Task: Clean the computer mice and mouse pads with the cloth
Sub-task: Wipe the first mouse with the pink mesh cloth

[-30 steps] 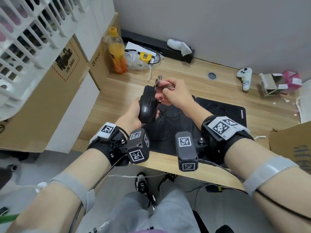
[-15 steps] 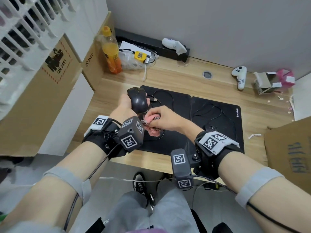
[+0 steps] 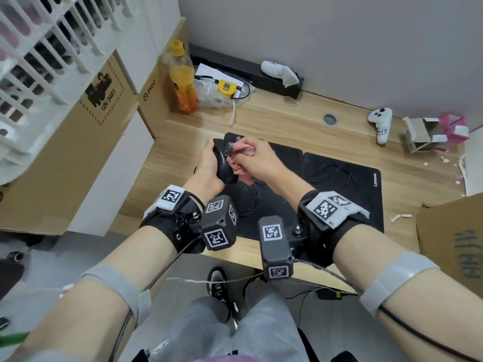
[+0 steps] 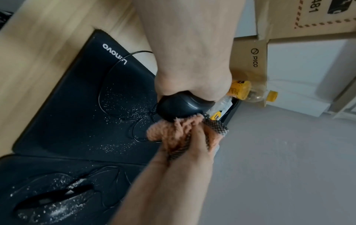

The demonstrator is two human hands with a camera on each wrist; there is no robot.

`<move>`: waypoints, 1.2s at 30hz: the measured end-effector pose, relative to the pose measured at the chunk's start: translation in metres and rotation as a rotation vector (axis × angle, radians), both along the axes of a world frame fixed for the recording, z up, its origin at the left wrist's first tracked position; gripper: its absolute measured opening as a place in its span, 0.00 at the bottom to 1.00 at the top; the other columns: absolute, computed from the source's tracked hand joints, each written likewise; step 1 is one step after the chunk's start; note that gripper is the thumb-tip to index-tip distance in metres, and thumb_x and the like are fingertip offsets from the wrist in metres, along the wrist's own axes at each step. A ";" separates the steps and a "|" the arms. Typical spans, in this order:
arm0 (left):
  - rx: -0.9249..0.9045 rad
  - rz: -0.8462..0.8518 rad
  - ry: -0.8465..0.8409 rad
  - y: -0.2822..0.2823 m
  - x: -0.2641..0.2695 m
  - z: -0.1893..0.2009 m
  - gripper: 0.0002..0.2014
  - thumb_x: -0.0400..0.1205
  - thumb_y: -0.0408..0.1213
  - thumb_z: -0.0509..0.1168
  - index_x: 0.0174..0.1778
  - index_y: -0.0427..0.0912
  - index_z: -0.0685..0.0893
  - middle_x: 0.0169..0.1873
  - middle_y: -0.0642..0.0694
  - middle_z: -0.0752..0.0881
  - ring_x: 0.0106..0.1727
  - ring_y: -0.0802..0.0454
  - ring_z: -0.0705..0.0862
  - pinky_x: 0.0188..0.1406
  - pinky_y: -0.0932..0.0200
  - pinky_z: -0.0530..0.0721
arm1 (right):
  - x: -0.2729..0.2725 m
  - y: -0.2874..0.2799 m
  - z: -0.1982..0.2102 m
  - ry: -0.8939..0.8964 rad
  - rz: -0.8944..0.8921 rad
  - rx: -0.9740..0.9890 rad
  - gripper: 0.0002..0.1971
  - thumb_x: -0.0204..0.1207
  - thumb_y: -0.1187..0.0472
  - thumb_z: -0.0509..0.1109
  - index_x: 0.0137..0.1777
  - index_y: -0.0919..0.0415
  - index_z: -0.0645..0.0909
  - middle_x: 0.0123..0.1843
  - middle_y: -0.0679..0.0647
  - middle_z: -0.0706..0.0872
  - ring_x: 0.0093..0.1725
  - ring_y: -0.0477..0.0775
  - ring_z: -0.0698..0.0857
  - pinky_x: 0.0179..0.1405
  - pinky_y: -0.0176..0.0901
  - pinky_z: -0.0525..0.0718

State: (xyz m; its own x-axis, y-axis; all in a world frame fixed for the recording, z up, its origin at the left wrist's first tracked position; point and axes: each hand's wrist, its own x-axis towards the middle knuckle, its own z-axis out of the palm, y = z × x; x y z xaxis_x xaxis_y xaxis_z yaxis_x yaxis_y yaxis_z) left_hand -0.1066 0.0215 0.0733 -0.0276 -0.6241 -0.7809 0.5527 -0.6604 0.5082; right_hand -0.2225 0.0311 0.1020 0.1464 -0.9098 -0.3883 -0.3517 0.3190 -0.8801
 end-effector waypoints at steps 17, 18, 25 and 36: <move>-0.128 -0.039 0.004 0.001 -0.002 0.000 0.18 0.88 0.49 0.58 0.43 0.40 0.86 0.32 0.44 0.86 0.24 0.53 0.84 0.27 0.62 0.80 | -0.004 -0.025 0.033 -0.053 -0.031 -0.038 0.09 0.81 0.74 0.62 0.52 0.60 0.78 0.31 0.59 0.84 0.21 0.51 0.79 0.17 0.36 0.76; -0.148 -0.004 0.058 -0.001 -0.006 0.002 0.18 0.89 0.46 0.55 0.44 0.38 0.84 0.30 0.43 0.84 0.20 0.53 0.82 0.22 0.63 0.79 | 0.001 -0.020 0.027 -0.030 0.012 -0.028 0.09 0.81 0.73 0.63 0.50 0.60 0.79 0.31 0.60 0.83 0.20 0.51 0.79 0.17 0.36 0.76; 0.028 0.086 -0.171 -0.009 0.021 -0.017 0.25 0.82 0.59 0.62 0.56 0.37 0.83 0.52 0.37 0.89 0.45 0.40 0.90 0.42 0.41 0.90 | 0.005 0.017 0.005 -0.031 0.300 0.023 0.08 0.76 0.74 0.67 0.44 0.61 0.83 0.32 0.61 0.85 0.29 0.57 0.82 0.25 0.44 0.81; -0.074 -0.137 0.011 0.005 0.009 -0.014 0.22 0.88 0.55 0.52 0.50 0.42 0.84 0.41 0.44 0.87 0.39 0.49 0.84 0.43 0.57 0.83 | -0.023 -0.002 0.013 -0.011 -0.061 0.021 0.09 0.82 0.70 0.63 0.56 0.63 0.82 0.32 0.57 0.87 0.23 0.48 0.82 0.28 0.43 0.78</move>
